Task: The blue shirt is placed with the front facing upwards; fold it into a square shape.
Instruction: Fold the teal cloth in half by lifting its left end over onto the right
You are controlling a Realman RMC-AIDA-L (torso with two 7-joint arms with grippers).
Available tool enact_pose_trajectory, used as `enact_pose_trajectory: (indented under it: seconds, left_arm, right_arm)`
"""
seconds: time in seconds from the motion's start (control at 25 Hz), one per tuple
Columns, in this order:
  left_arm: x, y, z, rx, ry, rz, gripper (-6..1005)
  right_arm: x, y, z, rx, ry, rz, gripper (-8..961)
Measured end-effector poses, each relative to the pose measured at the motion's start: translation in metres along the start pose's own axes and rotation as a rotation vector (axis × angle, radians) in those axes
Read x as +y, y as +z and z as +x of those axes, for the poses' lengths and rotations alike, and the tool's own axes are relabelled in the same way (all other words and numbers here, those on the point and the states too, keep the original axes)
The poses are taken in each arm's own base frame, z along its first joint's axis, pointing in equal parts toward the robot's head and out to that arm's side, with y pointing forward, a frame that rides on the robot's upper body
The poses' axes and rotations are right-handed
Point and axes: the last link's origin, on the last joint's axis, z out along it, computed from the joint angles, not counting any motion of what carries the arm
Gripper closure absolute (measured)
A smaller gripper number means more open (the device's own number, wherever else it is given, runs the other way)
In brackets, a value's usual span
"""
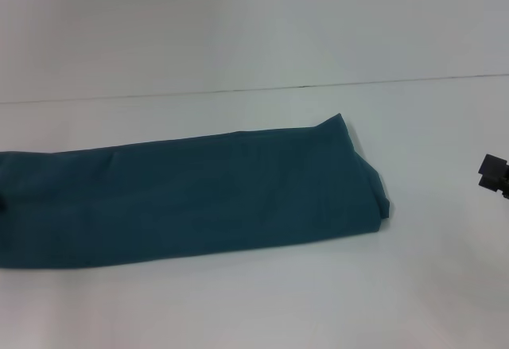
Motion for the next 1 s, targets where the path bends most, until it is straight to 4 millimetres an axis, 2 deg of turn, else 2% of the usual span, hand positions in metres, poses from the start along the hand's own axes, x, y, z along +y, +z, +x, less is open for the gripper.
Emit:
enact_pose_trajectory:
  seconds: [0.28, 0.4, 0.64, 0.8, 1.0]
  left_arm:
    - [0.007, 0.0, -0.004, -0.03, -0.015, -0.045, 934]
    - [0.024, -0.007, -0.002, -0.051, -0.03, -0.141, 934]
    - [0.08, -0.021, 0.011, -0.078, -0.017, -0.392, 935]
    - [0.12, -0.012, 0.01, -0.113, 0.011, -0.49, 935]
    - [0.174, 0.009, -0.006, -0.149, 0.029, -0.6, 934]
  right_arm:
    - [0.0, 0.0, 0.0, 0.0, 0.001, 0.001, 72]
    - [0.0, 0.0, 0.0, 0.0, 0.001, 0.001, 72]
    - [0.0, 0.001, 0.0, 0.002, -0.001, -0.001, 72]
    - [0.0, 0.001, 0.0, 0.003, -0.001, -0.001, 72]
    - [0.0, 0.001, 0.001, 0.01, -0.002, 0.0, 72]
